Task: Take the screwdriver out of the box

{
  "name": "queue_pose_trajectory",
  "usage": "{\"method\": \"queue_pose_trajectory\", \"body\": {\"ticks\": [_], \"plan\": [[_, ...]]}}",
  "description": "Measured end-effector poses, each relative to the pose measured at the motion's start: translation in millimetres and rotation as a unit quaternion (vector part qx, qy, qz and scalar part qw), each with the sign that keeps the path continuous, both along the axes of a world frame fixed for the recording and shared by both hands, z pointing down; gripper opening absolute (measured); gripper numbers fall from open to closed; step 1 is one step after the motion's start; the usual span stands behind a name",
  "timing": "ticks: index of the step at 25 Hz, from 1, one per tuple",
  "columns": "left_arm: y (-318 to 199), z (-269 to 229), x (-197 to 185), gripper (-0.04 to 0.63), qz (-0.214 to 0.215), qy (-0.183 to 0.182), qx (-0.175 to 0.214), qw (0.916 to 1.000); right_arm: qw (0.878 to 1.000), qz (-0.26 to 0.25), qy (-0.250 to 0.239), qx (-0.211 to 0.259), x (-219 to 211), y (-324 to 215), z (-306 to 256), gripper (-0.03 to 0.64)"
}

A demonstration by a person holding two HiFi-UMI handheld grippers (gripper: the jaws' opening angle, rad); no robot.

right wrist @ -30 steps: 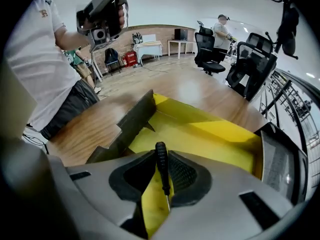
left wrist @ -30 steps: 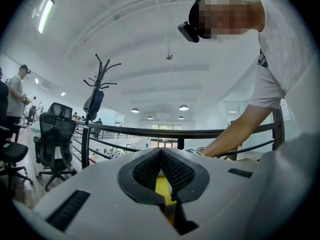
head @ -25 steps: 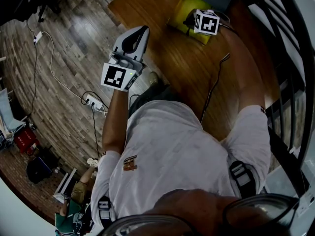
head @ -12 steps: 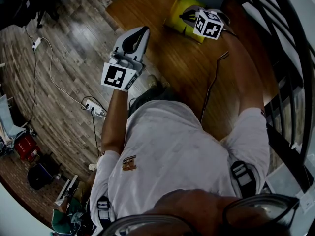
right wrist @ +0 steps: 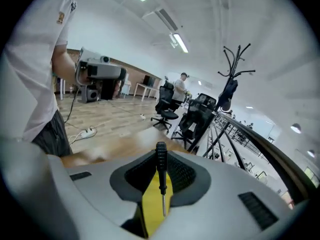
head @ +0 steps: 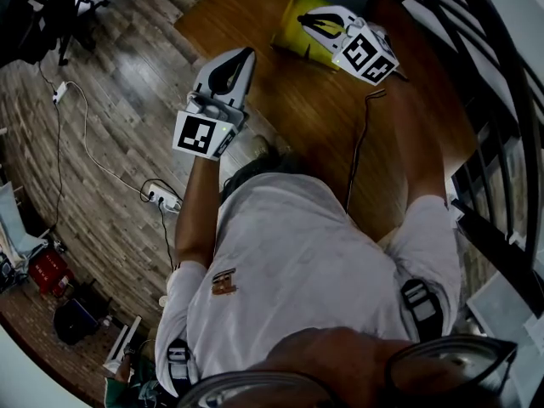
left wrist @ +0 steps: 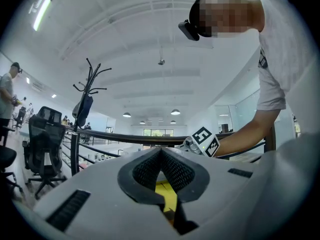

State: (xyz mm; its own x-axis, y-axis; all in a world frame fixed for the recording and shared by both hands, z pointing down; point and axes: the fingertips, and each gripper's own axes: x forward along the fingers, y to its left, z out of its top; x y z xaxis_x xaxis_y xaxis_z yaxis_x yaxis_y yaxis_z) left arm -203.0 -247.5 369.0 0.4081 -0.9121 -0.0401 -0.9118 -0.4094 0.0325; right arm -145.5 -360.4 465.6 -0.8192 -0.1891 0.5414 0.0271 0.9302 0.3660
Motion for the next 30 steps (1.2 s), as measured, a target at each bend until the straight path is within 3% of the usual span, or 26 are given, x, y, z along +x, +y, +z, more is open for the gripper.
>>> {"method": "queue_pose_trajectory", "body": {"ticks": [5, 11, 17, 30], "plan": [[14, -14, 9, 0.020, 0.012, 0.009, 0.021, 0.9997, 0.992, 0.043, -0.112, -0.026, 9, 31, -52, 0.081], [25, -29, 17, 0.020, 0.022, 0.006, 0.028, 0.9993, 0.961, 0.079, -0.252, -0.078, 25, 66, -108, 0.081], [41, -47, 28, 0.020, 0.052, 0.013, 0.052, 0.9972, 0.945, 0.075, -0.305, -0.089, 31, 104, -139, 0.081], [87, -70, 47, 0.020, 0.105, 0.028, 0.066, 0.9919, 0.908, 0.102, -0.393, -0.107, 43, 177, -175, 0.081]]}}
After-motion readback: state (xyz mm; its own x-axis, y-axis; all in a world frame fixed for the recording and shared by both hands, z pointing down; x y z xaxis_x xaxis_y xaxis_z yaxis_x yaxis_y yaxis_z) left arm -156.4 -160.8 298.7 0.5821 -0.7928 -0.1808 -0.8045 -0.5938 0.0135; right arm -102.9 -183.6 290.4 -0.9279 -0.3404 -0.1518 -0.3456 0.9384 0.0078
